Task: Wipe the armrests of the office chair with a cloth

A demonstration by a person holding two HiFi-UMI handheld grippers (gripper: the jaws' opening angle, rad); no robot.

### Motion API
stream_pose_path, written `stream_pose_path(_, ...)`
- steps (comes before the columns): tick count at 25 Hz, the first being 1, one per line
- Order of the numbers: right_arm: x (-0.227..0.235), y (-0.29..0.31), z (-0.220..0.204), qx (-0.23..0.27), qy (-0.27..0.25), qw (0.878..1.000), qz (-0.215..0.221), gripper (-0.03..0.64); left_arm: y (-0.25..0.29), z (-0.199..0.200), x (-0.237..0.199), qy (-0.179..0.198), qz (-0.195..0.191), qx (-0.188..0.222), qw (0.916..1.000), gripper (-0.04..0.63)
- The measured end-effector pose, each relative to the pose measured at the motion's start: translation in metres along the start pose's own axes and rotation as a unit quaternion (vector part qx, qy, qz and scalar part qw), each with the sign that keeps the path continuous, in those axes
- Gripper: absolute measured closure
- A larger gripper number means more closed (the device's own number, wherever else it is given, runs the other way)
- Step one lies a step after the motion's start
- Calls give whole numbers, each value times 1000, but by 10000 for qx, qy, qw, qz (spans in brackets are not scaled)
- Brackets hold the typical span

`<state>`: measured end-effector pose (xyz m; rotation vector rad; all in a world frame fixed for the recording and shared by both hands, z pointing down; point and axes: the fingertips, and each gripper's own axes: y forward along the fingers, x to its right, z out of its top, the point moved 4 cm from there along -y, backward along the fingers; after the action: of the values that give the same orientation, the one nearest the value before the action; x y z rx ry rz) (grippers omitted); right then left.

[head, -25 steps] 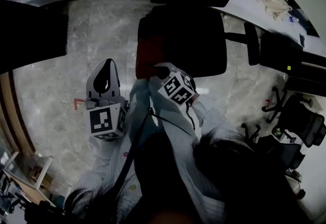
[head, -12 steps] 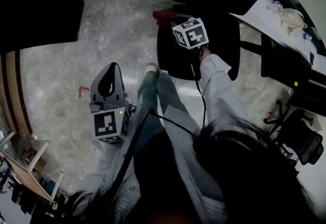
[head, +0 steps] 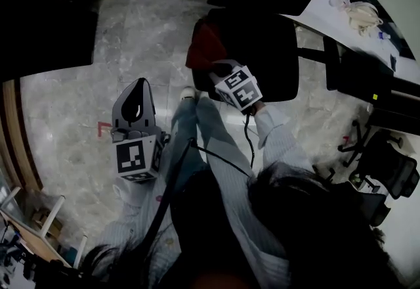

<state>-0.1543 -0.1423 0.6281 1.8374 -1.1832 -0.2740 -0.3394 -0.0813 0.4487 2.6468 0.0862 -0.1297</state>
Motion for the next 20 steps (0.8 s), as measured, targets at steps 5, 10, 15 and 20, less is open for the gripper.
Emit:
stream_pose_path(5, -48, -26, -36, 55, 12, 9997, 245, 589, 9, 2, 16, 92, -224, 0, 9997, 592)
stream_pose_path(10, -46, -26, -38, 15, -190, 9996, 231, 589, 11, -2, 25, 124, -306, -60, 9994, 592)
stream_pose_path(15, 5, -3, 3, 55, -142, 9999, -76, 589, 5, -5, 14, 57, -116, -107, 9999, 592)
stream_pose_path(20, 59, 35, 57, 102, 9, 9987, -492, 589, -5, -12, -13, -22, 138, -137, 9998, 592)
